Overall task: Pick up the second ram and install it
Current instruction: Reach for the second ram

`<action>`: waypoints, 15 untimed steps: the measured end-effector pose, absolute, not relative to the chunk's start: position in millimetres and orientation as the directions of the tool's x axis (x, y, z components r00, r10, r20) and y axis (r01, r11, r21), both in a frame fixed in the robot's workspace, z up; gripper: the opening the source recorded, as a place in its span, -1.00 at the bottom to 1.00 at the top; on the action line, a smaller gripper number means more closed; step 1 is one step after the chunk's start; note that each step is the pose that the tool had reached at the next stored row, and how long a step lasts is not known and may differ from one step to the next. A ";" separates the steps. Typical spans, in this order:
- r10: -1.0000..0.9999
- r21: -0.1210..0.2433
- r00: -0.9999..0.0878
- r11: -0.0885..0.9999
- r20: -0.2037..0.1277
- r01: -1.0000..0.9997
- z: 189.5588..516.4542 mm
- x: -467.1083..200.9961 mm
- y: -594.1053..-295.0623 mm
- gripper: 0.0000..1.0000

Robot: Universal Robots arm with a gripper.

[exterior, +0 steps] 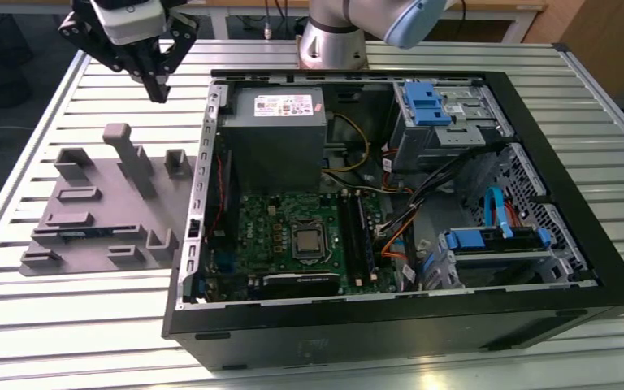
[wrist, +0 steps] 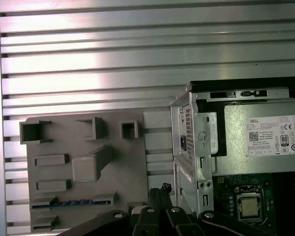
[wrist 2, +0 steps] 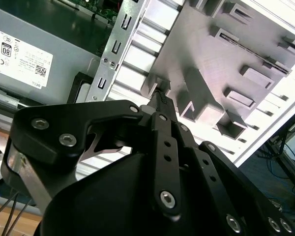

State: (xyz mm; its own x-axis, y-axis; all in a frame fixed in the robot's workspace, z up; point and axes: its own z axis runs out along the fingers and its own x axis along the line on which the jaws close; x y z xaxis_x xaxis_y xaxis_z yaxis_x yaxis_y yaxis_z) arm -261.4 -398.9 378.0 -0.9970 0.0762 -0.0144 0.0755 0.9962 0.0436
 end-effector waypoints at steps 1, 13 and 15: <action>0.076 0.044 -0.997 0.996 -0.014 0.076 377.8 -261.9 -398.9 -0.79; 0.076 0.043 -0.997 0.996 -0.013 0.075 377.0 -266.3 -398.9 -0.79; 0.076 0.043 -0.997 0.996 -0.013 0.076 377.0 -266.4 -398.9 -0.79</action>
State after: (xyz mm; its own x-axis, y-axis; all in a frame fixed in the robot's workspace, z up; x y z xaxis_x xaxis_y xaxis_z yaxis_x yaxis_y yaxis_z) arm -266.4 -398.9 377.0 -0.9970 0.0762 -0.0132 0.0756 0.9962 0.0435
